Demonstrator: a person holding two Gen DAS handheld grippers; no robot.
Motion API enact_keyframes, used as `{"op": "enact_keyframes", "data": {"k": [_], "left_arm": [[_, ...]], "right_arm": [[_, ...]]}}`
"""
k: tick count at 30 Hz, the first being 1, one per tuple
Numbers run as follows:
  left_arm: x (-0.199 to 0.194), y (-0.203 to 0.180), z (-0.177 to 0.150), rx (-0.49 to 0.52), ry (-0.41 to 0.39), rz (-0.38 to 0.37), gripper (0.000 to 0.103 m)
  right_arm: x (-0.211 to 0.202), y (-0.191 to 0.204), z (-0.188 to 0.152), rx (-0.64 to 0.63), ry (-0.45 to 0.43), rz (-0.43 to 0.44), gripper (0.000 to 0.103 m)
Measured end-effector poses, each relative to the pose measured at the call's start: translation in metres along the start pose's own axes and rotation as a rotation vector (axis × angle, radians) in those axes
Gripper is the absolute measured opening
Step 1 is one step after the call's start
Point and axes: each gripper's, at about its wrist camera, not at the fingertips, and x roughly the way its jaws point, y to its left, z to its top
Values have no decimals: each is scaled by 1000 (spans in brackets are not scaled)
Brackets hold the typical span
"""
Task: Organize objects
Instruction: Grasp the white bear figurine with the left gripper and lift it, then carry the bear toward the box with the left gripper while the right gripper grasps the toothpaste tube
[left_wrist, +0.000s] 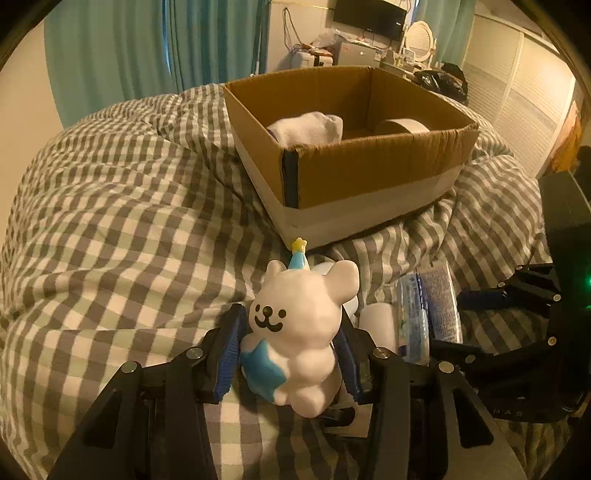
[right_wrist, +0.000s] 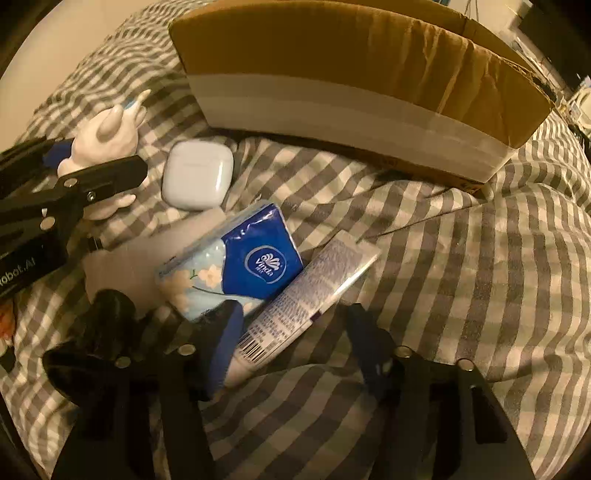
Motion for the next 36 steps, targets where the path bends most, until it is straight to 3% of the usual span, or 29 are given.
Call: {"op": "enact_keyframes", "data": {"k": [1,3,8,14,30,36], "left_arm": [[1,-1,0,3,1,1,48],[1,-1,0,6,-1,0,48],[1,-1,-1,11,-2,2,48],[-2,-5,-2,19,4,28,48],[-53,-18,-5,4,-79,79,47],[-80,-22,4,3,-126,57,47]], "right_arm": [[-1,1,-1,-4,-1,-1,49],[-1,2,-2,-6,-7,-7,35],[-6,8,-1,-18,-50,-69,27],[-33,14,-7,-13,-162,-93,19],[-103,7,-22,-32,-392,-77,17],[-136,5,-24,-32,-473,-90,17]]}}
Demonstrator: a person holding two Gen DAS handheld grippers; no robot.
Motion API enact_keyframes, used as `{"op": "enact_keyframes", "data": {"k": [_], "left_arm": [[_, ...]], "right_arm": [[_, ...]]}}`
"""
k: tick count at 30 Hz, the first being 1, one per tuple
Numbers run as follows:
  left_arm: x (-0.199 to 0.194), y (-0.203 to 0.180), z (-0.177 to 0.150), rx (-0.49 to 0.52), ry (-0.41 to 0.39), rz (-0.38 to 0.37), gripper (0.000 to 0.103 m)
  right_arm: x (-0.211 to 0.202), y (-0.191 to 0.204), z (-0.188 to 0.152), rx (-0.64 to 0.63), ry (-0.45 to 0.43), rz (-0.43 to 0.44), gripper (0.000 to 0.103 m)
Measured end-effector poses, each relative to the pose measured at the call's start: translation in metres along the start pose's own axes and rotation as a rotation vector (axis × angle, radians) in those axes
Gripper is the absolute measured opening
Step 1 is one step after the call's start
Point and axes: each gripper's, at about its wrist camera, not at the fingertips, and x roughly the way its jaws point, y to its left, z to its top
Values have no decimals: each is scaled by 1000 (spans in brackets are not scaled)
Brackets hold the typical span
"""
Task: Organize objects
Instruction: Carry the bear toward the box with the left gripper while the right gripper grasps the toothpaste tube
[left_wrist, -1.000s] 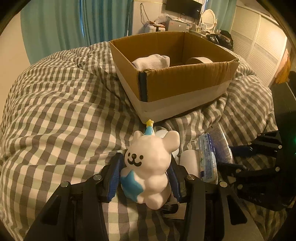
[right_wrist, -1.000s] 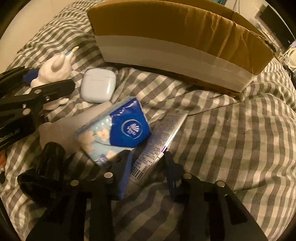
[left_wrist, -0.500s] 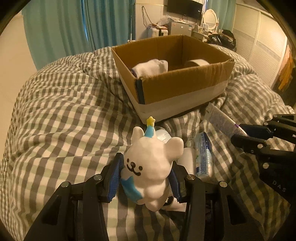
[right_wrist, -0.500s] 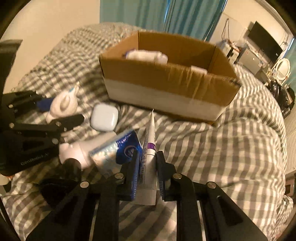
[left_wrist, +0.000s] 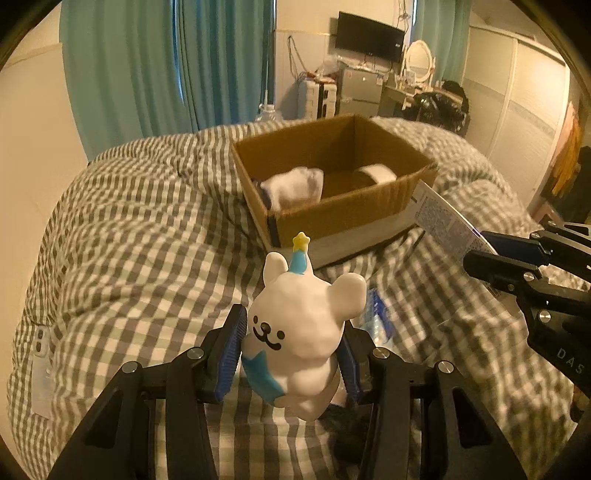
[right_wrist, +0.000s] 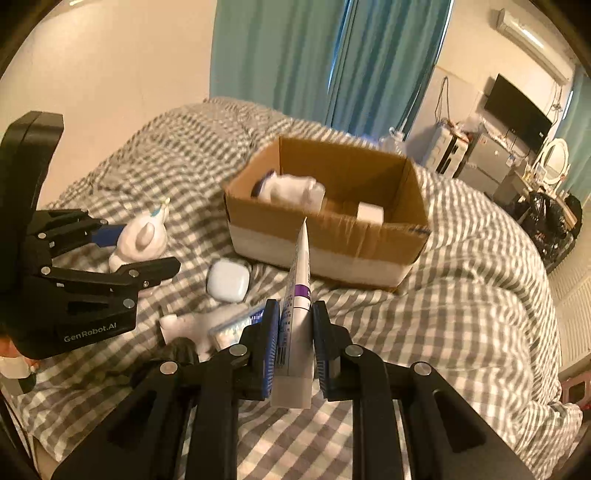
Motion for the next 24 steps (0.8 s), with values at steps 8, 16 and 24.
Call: {"op": "enact_keyframes", "data": {"k": [8,16,24], "left_arm": [[-16,-7,52,16,-72,-74,47],[5,-8,135,20,-93,-90,47],[80,-8,189,20,-43,-76,47]], "right_arm": [[-24,-20,44,-23,-102,-24,17],[-7,-59,110,5,-145,-25,17],[66,-92,158,48,-108,-2,17]]}}
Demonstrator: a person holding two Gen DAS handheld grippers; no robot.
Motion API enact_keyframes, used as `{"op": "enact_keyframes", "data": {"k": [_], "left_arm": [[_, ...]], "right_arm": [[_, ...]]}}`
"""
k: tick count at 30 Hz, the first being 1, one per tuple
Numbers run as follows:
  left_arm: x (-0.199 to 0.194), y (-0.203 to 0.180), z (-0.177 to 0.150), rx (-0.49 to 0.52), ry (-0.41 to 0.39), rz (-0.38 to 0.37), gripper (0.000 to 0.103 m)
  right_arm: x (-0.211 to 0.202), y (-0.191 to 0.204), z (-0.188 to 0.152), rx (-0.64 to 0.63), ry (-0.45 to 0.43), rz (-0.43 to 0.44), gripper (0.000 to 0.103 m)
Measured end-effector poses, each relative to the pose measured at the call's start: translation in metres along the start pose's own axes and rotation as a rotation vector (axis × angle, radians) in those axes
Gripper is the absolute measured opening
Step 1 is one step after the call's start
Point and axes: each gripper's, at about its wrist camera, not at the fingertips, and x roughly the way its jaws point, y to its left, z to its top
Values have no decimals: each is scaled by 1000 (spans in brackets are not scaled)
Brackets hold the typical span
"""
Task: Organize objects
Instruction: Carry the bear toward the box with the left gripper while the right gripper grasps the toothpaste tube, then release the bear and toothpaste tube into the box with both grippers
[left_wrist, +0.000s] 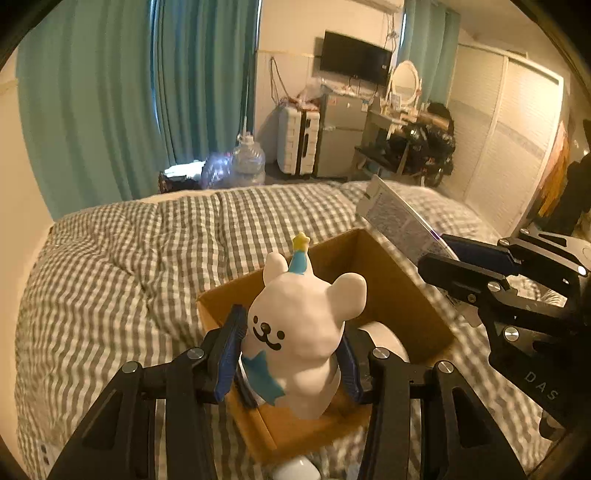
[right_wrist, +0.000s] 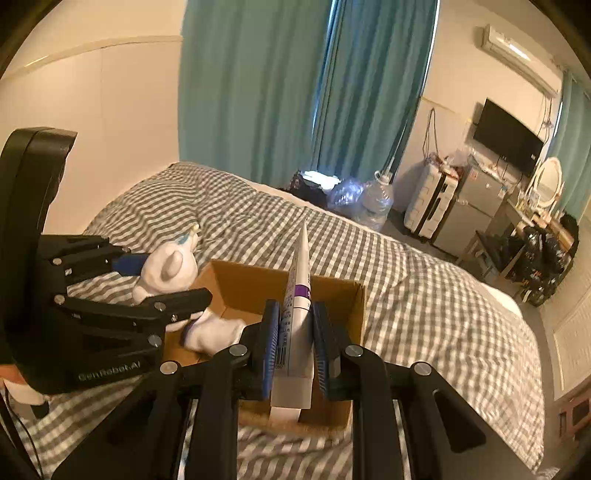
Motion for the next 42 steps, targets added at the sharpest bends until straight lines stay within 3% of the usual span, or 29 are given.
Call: {"op": "enact_keyframes", "data": {"k": [4,9,19,23,27,30,37,40,42], "left_arm": [[47,7,2,1,63,-16,47],[93,15,-6,-8,147,-92,47],[100,12,-10,13,136,-93,47],[85,15,-9,-10,156,-114,54],[48,12,-2,-16,116,-140,74],[15,9,2,4,57,-113,82],[-52,16,-2,30,-15,-53,83],[-79,18,-7,30,-32,-18,98],[-96,21,-15,33,-60,2,99]], "right_arm": [[50,-8,-1,-13,59,-12,17],[89,-15,-10,-36,104,-7,17],[96,-24,-23,-20,110,4,18],[74,-23,-16,3,75,-10,18],[39,-18,-6,9,26,-35,43],[8,-14,1,4,-10,-68,43],[-67,-1,4,-21,-74,-137,52],[-93,6,2,-12,-87,-153,52],[-110,13,-1,-7,-92,-158,52]]}}
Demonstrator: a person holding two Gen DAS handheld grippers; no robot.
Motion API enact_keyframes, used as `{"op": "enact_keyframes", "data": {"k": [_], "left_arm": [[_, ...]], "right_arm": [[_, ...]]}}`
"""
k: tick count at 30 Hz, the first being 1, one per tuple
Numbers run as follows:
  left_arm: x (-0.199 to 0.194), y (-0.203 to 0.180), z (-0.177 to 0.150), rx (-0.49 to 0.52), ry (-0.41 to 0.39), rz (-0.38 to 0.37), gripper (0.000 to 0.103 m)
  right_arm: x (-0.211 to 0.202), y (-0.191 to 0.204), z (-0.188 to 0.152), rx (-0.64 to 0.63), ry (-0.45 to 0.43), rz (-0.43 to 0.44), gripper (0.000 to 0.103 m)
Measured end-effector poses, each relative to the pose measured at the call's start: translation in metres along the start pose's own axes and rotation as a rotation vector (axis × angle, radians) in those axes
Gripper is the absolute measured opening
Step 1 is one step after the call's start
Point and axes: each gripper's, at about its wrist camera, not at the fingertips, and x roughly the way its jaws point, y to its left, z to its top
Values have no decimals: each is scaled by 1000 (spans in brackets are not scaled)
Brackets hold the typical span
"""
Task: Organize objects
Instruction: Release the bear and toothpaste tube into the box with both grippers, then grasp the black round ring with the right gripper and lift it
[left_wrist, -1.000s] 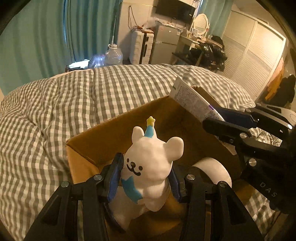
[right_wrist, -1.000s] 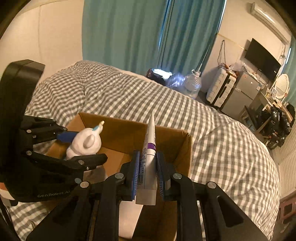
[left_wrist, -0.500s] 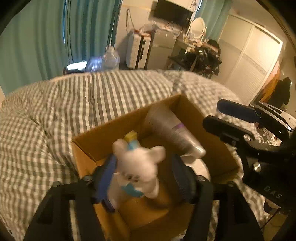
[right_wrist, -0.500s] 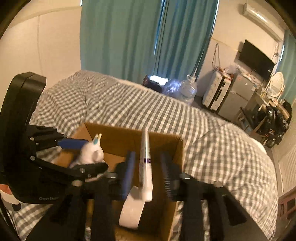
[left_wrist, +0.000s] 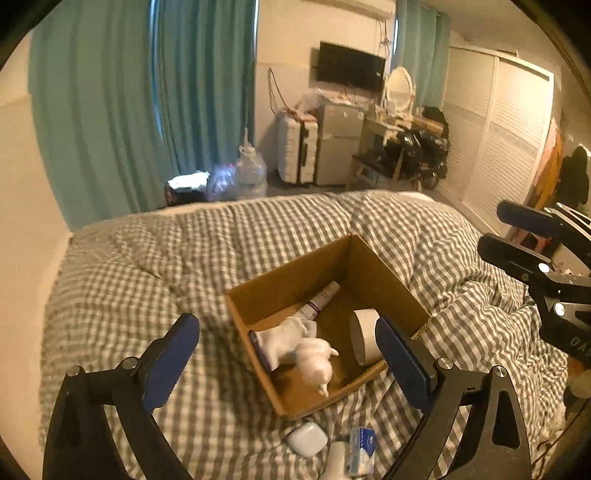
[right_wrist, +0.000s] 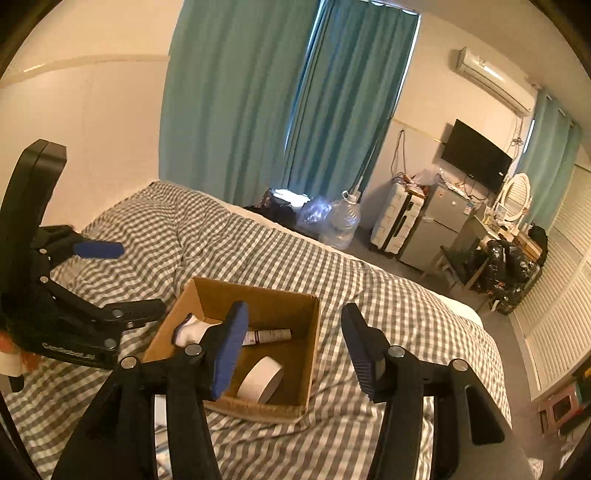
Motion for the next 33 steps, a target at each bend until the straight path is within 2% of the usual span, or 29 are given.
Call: {"op": "enact_keyframes", "data": {"k": [4,7,9,10,15,19,21,27,30,33], "left_arm": [[-30,-1,-16,15,-3,54,100],[-46,1,-30,11,-7,77,101],[-55,-2,-41,14,-9,89,101],[-57,-3,-45,15,-5,94,101],[-65,-9,-71,0,-5,136,101],[-72,-17,-95,-3,-11,119,101],[-79,-20,-109,3,-24,140,102],[-82,-16,-152,-32,-27,213,102],[-80,-9,-176,-84,-23,211,102],[-72,-5,-195,-97,6,219,102]], "right_arm": [[-26,8,-8,2,3,-6,57],[-44,20,-20,-8,20,37,69],[-53,27,-30,-10,24,54,87],[-56,30,-34,-8,27,56,89],[-72,47,-62,-13,59,42,89],[-80,56,-81,-28,62,12,89],[-81,63,-94,-28,72,2,89],[-78,85,-129,-8,106,30,89],[-69,97,-148,-3,129,33,89],[-55,109,-166,15,169,80,89]]}}
